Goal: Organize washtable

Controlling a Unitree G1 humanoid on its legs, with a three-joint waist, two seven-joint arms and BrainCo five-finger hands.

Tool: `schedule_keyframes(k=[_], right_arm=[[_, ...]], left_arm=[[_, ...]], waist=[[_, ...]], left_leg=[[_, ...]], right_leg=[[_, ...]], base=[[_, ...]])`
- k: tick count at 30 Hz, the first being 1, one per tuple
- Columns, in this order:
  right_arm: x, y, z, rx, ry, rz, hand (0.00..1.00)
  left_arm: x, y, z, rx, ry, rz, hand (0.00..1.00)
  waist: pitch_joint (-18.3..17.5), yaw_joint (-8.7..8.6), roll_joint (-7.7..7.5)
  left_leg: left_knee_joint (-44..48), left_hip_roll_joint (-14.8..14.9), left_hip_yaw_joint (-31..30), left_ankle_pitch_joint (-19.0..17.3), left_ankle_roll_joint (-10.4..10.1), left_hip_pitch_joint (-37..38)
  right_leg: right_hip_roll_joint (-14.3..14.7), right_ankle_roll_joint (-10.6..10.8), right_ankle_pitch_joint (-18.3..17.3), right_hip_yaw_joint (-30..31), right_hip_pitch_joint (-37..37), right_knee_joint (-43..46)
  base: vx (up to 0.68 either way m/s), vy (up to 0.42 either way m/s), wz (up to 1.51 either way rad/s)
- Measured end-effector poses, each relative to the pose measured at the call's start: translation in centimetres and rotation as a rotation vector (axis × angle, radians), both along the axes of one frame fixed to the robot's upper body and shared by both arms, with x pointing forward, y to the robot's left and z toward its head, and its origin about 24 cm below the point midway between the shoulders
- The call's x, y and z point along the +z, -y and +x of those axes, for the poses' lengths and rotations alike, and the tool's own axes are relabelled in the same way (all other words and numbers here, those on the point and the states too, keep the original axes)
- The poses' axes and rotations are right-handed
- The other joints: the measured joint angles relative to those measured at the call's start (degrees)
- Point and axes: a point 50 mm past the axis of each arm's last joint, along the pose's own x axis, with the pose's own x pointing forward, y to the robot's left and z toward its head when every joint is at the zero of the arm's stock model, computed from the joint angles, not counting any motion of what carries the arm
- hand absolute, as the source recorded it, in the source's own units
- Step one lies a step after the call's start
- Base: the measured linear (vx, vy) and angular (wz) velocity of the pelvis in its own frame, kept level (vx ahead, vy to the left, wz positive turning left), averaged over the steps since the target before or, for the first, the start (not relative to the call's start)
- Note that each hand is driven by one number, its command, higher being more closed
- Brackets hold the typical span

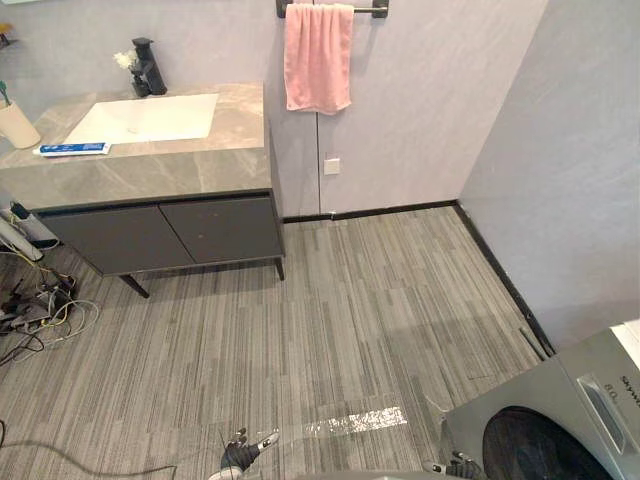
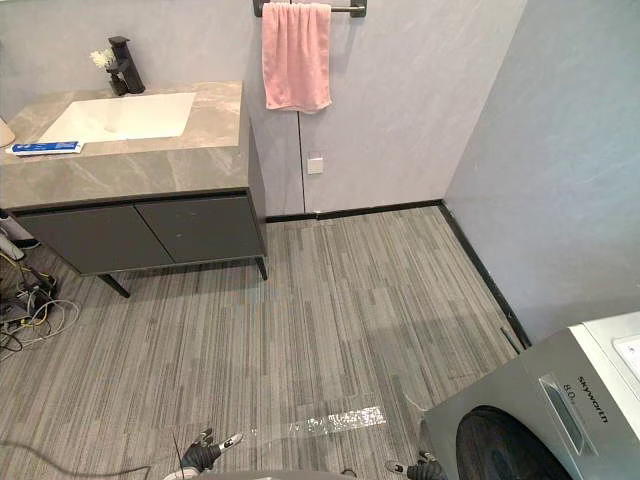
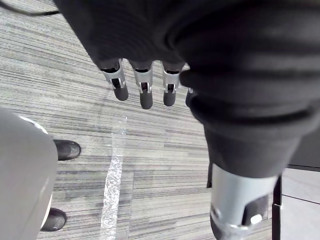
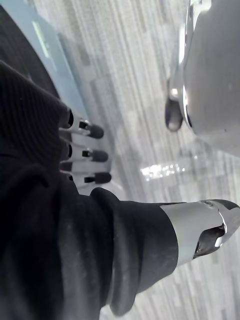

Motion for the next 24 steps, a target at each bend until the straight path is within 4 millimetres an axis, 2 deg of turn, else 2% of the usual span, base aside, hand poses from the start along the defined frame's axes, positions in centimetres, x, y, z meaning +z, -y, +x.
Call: schedule_keyframes(k=[24], right_arm=[[0.00, 0.01, 0.00, -0.007, 0.002, 0.002, 0.00]], left_arm=[[0.01, -0.12, -0.05, 0.017, 0.000, 0.001, 0.00]], waist=[[0.1, 0.00, 0.19]], left_leg=[[0.0, 0.1, 0.2, 0.0, 0.0, 0.0]], right_leg=[[0.1, 0.0, 0.0, 0.3, -0.2, 0.1]], base=[[0.00, 0.000, 0.00]])
